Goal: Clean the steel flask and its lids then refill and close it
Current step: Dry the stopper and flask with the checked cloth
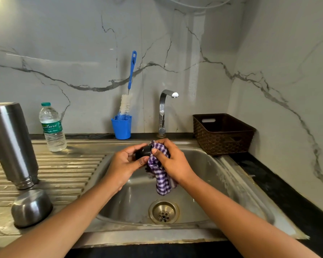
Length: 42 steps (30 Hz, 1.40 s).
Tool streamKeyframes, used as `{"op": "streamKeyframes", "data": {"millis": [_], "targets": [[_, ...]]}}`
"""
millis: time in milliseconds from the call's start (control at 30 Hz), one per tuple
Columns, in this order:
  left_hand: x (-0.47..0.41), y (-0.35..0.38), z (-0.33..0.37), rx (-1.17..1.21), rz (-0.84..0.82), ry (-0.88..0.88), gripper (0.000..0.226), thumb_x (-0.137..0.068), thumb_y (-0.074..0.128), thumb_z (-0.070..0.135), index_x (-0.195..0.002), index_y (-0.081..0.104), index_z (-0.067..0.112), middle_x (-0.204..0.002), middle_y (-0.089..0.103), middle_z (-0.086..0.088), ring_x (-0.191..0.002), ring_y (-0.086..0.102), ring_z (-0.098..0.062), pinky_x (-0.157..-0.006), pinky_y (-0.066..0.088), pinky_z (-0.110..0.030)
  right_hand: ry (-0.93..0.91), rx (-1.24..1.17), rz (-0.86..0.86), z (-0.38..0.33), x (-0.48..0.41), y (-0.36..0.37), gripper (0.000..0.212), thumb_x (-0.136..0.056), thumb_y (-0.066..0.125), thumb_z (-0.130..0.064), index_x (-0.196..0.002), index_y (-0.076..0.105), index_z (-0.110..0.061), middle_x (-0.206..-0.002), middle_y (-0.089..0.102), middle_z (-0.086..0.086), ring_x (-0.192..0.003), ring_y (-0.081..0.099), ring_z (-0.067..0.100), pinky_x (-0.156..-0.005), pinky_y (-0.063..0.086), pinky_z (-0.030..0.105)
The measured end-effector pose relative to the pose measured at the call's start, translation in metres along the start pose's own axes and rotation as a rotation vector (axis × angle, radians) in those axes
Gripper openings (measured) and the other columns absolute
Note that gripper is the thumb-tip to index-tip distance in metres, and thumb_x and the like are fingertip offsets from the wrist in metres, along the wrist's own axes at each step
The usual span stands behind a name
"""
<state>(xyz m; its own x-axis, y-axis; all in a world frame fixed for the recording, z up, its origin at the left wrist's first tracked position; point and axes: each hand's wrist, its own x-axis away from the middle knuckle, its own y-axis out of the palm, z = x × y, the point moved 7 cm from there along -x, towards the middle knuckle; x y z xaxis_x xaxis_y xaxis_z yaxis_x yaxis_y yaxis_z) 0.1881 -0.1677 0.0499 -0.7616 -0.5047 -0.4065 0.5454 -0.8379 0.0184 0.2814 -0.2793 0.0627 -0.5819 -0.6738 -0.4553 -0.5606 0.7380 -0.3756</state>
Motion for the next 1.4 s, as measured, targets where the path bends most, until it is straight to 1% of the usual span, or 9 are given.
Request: {"op": "streamKeyframes", "data": {"millis": [67, 300, 400, 533, 767, 1067, 1167, 1300, 1400], "targets": [[0.003, 0.002, 0.003, -0.036, -0.007, 0.031, 0.048, -0.065, 0.071, 0.011, -0.111, 0.064, 0.022, -0.104, 0.072, 0.006, -0.1, 0.066, -0.007, -0.08, 0.054, -0.02, 0.066, -0.044, 0.021, 0.001, 0.003, 0.001, 0.018, -0.096, 0.048, -0.036, -0.106, 0.054, -0.023, -0.103, 0.063, 0.001, -0.091, 0.062, 0.012, -0.077, 0.052, 0.026], [0.004, 0.015, -0.011, 0.323, -0.087, -0.232, 0.033, -0.061, 0.072, 0.024, -0.091, 0.071, 0.01, -0.079, 0.073, -0.005, -0.071, 0.07, -0.013, -0.058, 0.056, -0.023, -0.56, 0.493, 0.141, -0.032, 0.012, -0.006, 0.037, -0.094, 0.04, -0.038, -0.111, 0.058, -0.01, -0.106, 0.054, 0.005, -0.095, 0.057, 0.016, -0.075, 0.045, 0.026], [0.005, 0.019, -0.009, 0.263, -0.055, -0.164, 0.035, -0.065, 0.07, 0.021, -0.098, 0.067, 0.011, -0.085, 0.074, -0.003, -0.079, 0.07, -0.015, -0.063, 0.057, -0.024, -0.443, 0.398, 0.214, -0.026, 0.012, -0.011, 0.031, -0.092, 0.041, -0.04, -0.101, 0.057, -0.015, -0.097, 0.055, -0.003, -0.085, 0.056, 0.01, -0.071, 0.044, 0.025], [0.005, 0.015, 0.003, -0.032, -0.024, 0.073, 0.047, -0.065, 0.072, 0.014, -0.111, 0.064, 0.022, -0.107, 0.072, 0.003, -0.101, 0.066, -0.01, -0.084, 0.054, -0.024, -0.004, -0.003, 0.243, -0.005, 0.006, -0.015, 0.02, -0.095, 0.047, -0.035, -0.083, 0.054, -0.021, -0.077, 0.062, -0.006, -0.069, 0.057, 0.003, -0.063, 0.041, 0.018], [0.006, 0.021, -0.01, 0.339, -0.081, -0.225, 0.026, -0.07, 0.063, 0.017, -0.094, 0.066, 0.009, -0.078, 0.074, -0.002, -0.072, 0.07, -0.011, -0.061, 0.057, -0.023, -0.511, 0.476, 0.249, -0.033, 0.017, -0.008, 0.035, -0.093, 0.042, -0.041, -0.101, 0.058, -0.01, -0.097, 0.055, 0.002, -0.082, 0.056, 0.012, -0.068, 0.043, 0.023], [0.007, 0.016, 0.011, 0.029, -0.011, 0.072, 0.041, -0.068, 0.072, 0.016, -0.108, 0.066, 0.019, -0.105, 0.072, -0.002, -0.098, 0.068, -0.016, -0.082, 0.056, -0.03, -0.015, -0.025, 0.27, -0.011, 0.002, -0.019, 0.023, -0.095, 0.048, -0.041, -0.075, 0.049, -0.031, -0.068, 0.059, -0.01, -0.062, 0.054, -0.004, -0.059, 0.039, 0.012], [0.006, 0.016, 0.005, 0.096, 0.015, 0.004, 0.037, -0.067, 0.072, 0.015, -0.104, 0.068, 0.014, -0.099, 0.074, -0.005, -0.093, 0.07, -0.02, -0.076, 0.058, -0.03, -0.099, 0.034, 0.247, -0.009, 0.001, -0.02, 0.025, -0.093, 0.047, -0.049, -0.083, 0.053, -0.027, -0.075, 0.062, -0.008, -0.071, 0.059, 0.005, -0.066, 0.045, 0.022], [0.003, 0.017, -0.004, 0.218, 0.055, -0.099, 0.034, -0.069, 0.069, 0.015, -0.102, 0.067, 0.008, -0.093, 0.074, -0.007, -0.087, 0.071, -0.02, -0.066, 0.057, -0.025, -0.332, 0.209, 0.209, -0.022, 0.004, -0.026, 0.045, -0.088, 0.042, -0.056, -0.106, 0.057, -0.017, -0.095, 0.063, -0.006, -0.085, 0.056, 0.003, -0.073, 0.041, 0.01], [0.004, 0.015, -0.007, 0.3, 0.07, -0.14, 0.033, -0.069, 0.069, 0.019, -0.1, 0.066, 0.008, -0.091, 0.074, -0.009, -0.084, 0.071, -0.021, -0.063, 0.056, -0.024, -0.334, 0.137, 0.23, -0.022, 0.006, -0.03, 0.038, -0.09, 0.05, -0.046, -0.113, 0.058, -0.016, -0.103, 0.063, -0.005, -0.093, 0.058, 0.003, -0.08, 0.045, 0.014]]}}
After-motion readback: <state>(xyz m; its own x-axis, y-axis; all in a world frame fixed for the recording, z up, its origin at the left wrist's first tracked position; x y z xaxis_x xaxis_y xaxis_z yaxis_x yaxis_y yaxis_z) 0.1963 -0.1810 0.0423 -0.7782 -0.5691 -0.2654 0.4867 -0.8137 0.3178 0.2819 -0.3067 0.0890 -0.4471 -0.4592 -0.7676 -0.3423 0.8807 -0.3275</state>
